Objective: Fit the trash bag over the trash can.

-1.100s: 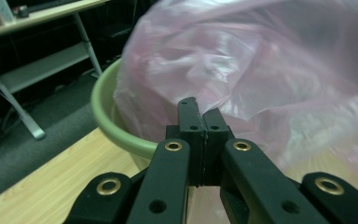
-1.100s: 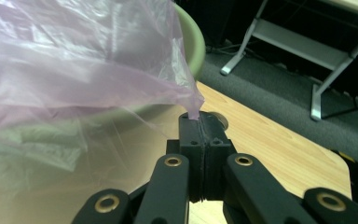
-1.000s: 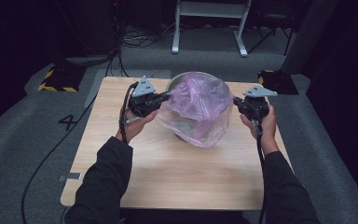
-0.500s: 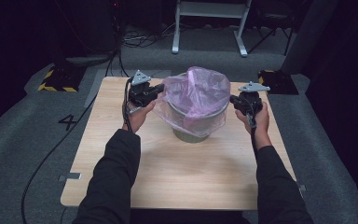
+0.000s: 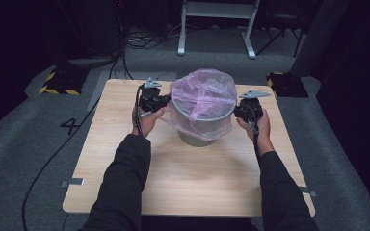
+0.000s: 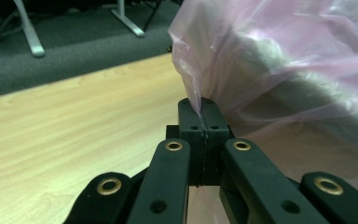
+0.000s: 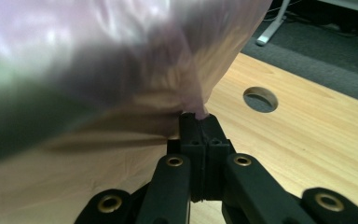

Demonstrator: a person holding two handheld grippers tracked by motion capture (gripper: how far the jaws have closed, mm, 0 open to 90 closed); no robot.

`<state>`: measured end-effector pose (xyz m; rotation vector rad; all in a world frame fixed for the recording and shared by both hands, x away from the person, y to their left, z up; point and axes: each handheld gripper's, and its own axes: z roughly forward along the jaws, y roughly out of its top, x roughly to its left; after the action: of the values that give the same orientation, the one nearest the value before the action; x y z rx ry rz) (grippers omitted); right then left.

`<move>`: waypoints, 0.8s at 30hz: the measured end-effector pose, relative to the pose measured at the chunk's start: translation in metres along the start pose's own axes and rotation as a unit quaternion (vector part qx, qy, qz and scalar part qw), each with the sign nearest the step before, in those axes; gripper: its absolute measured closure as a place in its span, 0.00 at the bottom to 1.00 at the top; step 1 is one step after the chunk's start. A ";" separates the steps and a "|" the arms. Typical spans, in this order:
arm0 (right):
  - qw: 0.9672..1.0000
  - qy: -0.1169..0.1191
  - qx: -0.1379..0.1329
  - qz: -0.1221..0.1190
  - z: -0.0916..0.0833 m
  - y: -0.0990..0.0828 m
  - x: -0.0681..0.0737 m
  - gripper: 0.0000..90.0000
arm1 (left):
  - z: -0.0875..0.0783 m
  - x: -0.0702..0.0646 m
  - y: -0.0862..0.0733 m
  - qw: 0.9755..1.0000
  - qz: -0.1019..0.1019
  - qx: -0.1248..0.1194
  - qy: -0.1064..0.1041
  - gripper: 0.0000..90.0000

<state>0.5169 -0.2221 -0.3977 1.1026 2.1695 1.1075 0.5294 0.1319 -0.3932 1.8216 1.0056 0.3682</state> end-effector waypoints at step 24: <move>0.999 0.041 0.007 -0.018 -0.005 -0.024 0.000 0.94 | -0.011 0.003 -0.018 0.999 0.022 0.025 0.005 1.00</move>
<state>0.5022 -0.2327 -0.4143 1.0364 2.2554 1.1421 0.5159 0.1446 -0.4038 1.8911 0.9901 0.3823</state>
